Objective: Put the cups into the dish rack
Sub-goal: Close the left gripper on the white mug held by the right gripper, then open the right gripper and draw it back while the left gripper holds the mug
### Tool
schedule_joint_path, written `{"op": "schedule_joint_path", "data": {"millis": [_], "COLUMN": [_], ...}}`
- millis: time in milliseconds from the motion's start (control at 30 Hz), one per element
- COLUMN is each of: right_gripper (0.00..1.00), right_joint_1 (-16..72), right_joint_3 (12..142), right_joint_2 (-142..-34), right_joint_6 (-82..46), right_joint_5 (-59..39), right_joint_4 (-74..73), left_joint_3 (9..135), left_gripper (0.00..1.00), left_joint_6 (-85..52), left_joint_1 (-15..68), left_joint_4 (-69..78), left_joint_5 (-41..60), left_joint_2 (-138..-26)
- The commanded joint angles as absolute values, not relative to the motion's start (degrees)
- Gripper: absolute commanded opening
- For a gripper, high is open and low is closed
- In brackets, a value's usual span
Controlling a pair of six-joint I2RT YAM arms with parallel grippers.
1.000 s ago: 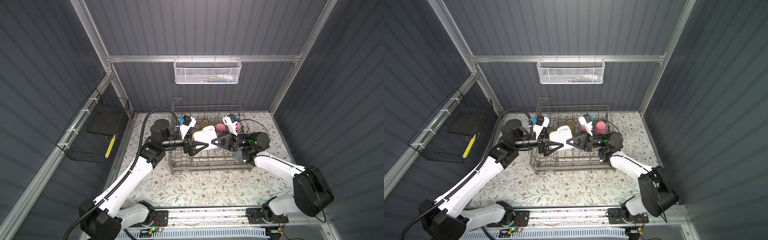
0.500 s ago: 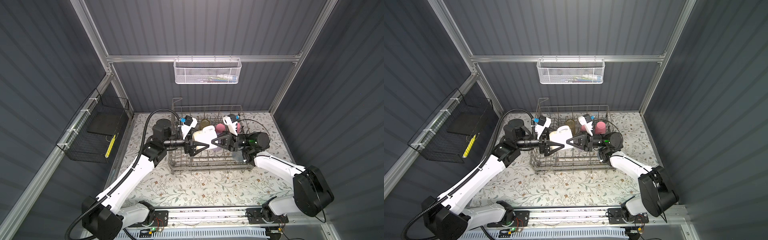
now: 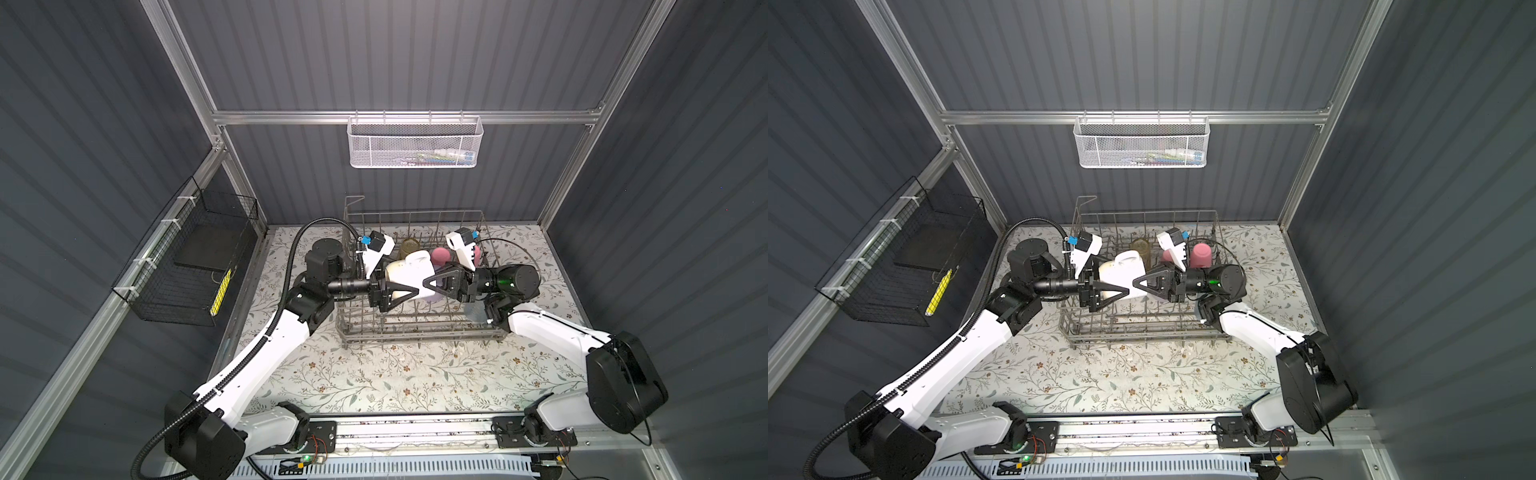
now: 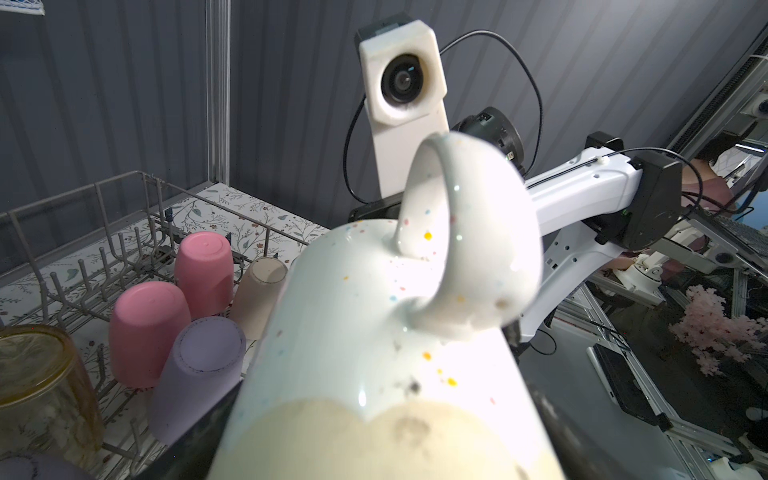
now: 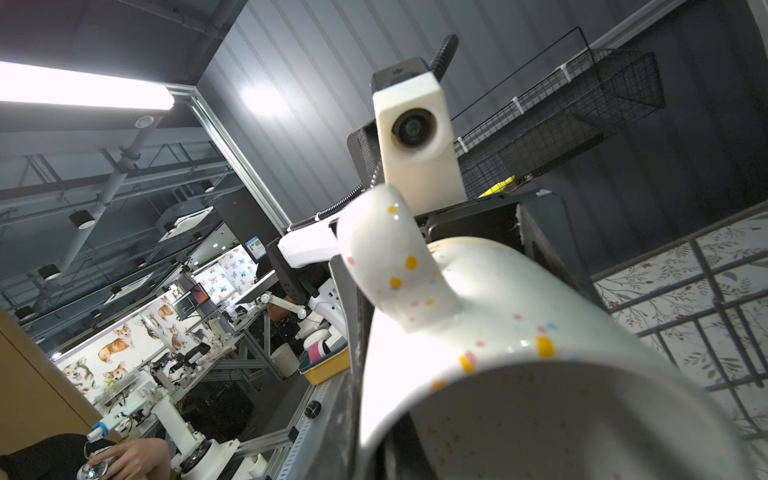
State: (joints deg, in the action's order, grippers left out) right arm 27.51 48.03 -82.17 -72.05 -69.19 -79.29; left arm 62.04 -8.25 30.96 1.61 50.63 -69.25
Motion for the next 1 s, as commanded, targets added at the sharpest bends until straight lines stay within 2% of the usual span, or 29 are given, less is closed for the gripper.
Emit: {"op": "schedule_joint_path", "data": {"millis": [0,200,367,467,767,967], "right_gripper": [0.0,0.0,0.05,0.08,0.17,0.2], "right_joint_1": [27.0,26.8,25.8,24.7,20.8,17.7], "right_joint_3": [51.5,51.3,50.6,49.6,45.6,42.8], "right_joint_2": [-81.8,-82.1,-81.6,-80.8,-77.1,-75.0], "right_joint_6": [-71.6,-71.6,-71.6,-71.6,-71.9,-72.3], "right_joint_5": [-65.1,-65.5,-65.8,-65.9,-66.3,-66.5], "right_joint_4": [-84.7,-84.7,-84.7,-84.7,-84.7,-84.7], "left_joint_3": [60.8,59.7,59.2,59.3,59.8,60.1], "left_gripper": [0.68,0.33,0.09,0.0,0.0,0.0], "left_joint_6": [-9.7,-10.7,-11.7,-12.0,-13.2,-14.2], "left_joint_1": [31.4,31.3,31.4,31.4,31.4,31.4], "left_joint_4": [3.9,6.0,7.8,8.3,10.2,11.7], "left_joint_5": [55.2,55.0,54.0,53.3,52.7,52.0], "left_joint_2": [-68.6,-68.1,-67.8,-67.8,-68.5,-69.0]}}
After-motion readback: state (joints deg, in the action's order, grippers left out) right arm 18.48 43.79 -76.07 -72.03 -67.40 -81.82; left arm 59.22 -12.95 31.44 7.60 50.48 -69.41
